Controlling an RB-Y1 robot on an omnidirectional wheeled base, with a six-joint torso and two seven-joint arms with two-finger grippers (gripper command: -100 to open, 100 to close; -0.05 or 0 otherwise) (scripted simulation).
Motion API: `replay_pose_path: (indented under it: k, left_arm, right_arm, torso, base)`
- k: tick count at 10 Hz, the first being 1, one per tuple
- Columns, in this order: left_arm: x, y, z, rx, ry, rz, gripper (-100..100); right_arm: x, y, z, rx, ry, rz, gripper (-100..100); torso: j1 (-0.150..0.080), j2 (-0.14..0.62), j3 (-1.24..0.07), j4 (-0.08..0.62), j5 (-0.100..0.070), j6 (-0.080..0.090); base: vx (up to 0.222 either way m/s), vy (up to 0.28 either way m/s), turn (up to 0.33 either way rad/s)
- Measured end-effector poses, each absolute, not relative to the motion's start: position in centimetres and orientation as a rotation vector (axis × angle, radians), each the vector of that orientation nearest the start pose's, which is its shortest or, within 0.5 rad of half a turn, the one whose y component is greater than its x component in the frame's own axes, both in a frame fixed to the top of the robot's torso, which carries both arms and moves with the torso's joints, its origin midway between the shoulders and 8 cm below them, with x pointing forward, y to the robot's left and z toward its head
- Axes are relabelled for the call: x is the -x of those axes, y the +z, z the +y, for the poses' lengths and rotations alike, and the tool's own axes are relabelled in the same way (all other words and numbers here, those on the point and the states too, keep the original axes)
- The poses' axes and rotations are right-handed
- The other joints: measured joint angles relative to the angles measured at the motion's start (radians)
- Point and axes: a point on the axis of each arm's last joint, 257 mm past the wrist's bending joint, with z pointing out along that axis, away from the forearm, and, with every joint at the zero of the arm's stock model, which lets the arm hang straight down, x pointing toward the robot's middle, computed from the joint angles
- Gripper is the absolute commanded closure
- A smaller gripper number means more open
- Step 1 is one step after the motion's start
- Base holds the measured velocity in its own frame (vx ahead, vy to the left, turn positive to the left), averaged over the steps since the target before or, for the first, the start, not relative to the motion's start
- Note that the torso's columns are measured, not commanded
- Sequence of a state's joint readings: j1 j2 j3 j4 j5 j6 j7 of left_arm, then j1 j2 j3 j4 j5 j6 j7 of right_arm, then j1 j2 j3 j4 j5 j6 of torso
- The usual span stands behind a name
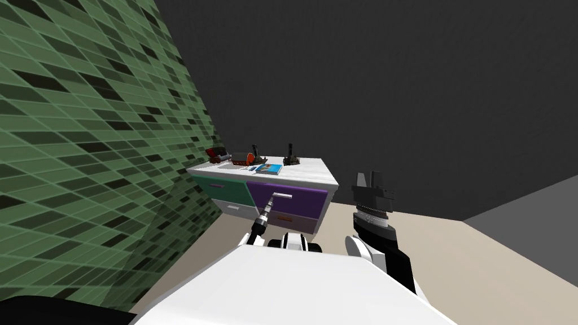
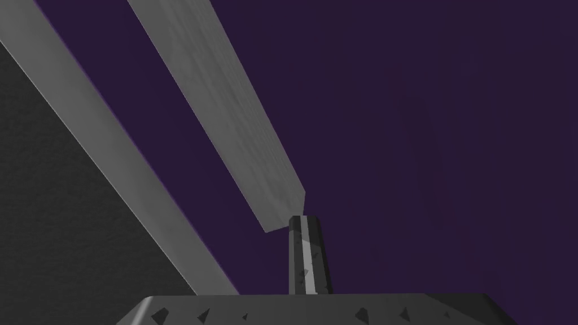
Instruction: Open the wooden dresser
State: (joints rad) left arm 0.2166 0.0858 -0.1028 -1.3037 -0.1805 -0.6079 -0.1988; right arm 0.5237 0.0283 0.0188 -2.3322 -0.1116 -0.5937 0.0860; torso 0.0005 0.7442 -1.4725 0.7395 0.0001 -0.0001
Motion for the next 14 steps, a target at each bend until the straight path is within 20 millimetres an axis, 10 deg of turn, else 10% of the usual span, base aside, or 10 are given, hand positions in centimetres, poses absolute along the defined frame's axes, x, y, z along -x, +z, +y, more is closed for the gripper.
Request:
replay_pose_path:
  k: [3,4,9,10,14]
  left_arm:
    - [-43.8,-30.6,20.0,0.726,-1.051,1.365,100]
    - [-43.8,-30.6,20.0,0.727,-1.051,1.366,-100]
    - [-45.1,-30.3,20.6,0.721,-1.034,1.384,-100]
    - [-45.2,-30.3,20.6,0.722,-1.033,1.385,100]
    - [-45.0,-30.1,20.5,0.719,-1.036,1.388,100]
  right_arm:
    - [-31.2,5.6,-29.0,-0.622,1.320,0.449,0]
    - [-31.2,5.6,-29.0,-0.622,1.320,0.450,0]
    - [-31.2,5.6,-29.0,-0.622,1.320,0.450,0]
    - [-31.2,5.6,-29.0,-0.622,1.320,0.450,0]
    - [-31.2,5.6,-29.0,-0.622,1.320,0.449,0]
  torso:
    - [-0.001,-0.005,-0.003,-0.001,0.000,0.000]
    - [-0.002,-0.012,-0.007,-0.003,0.000,0.000]
    - [0.001,-0.001,0.000,0.000,0.000,0.000]
    - [0.001,-0.001,0.000,0.000,0.000,0.000]
    - [0.000,-0.002,0.000,0.000,0.000,0.000]
  base:
    - [-0.161,0.016,0.009]
    - [0.072,-0.027,-0.041]
    - [0.098,-0.034,-0.020]
    - [0.009,-0.002,0.002]
    - [-0.161,0.009,0.019]
